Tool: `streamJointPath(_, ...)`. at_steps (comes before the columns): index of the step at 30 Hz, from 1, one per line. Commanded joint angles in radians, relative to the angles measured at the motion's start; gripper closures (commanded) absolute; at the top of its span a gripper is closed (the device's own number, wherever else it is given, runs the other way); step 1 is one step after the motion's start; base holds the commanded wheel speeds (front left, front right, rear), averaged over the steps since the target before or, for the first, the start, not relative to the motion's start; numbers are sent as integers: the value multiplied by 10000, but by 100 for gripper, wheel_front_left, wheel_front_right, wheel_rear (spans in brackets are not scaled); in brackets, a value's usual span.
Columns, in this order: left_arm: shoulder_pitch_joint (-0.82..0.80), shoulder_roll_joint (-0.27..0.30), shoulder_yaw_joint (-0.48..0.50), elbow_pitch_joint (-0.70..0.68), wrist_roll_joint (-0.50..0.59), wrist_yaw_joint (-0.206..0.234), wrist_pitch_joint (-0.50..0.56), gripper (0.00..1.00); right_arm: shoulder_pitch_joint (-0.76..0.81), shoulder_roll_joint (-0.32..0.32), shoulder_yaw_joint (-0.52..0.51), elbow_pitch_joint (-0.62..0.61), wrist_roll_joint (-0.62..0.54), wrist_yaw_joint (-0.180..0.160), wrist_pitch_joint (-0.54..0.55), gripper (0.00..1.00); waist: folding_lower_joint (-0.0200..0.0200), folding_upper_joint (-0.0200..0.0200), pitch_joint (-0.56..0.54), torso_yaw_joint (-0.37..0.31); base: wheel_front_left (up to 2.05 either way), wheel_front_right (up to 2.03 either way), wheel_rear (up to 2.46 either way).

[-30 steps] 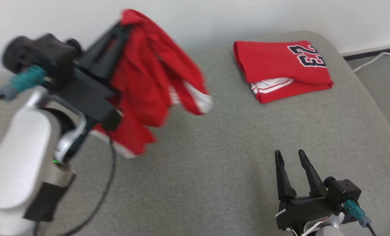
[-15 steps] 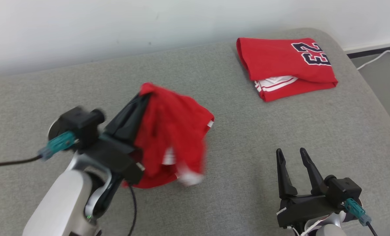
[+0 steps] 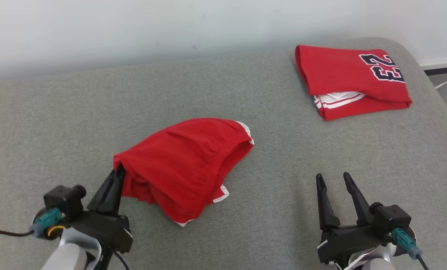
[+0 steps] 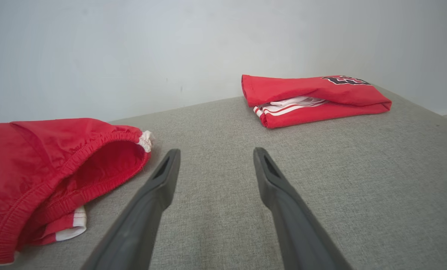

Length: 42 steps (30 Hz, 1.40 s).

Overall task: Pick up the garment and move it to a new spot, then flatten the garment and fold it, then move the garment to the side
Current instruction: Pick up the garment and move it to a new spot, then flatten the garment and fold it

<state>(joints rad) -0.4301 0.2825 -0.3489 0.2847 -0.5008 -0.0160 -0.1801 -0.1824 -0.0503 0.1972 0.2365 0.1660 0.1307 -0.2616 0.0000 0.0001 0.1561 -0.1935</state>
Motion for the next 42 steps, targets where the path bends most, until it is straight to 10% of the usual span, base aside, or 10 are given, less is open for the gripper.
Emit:
streamJointPath(1,124,10,-33,266,131,-20,-197,69,-16,-1,35,18,-35,2,-48,0,0,-1,-87,166,0,0,0)
streamJointPath(2,125,-45,-66,457,145,-45,-275,0,-7,-1,66,22,-32,2,-48,0,0,-1,-115,205,0,0,0)
streamJointPath(28,3637,-1580,2794,-2732,2752,605,-856,0,771,-3,21,257,-43,2,-48,0,0,-1,-1219,1659,0,0,0)
streamJointPath(42,4128,-2147,3892,-2969,3214,406,-857,0,302,-6,1969,1183,655,2,233,0,0,-1,-1231,2418,0,0,0)
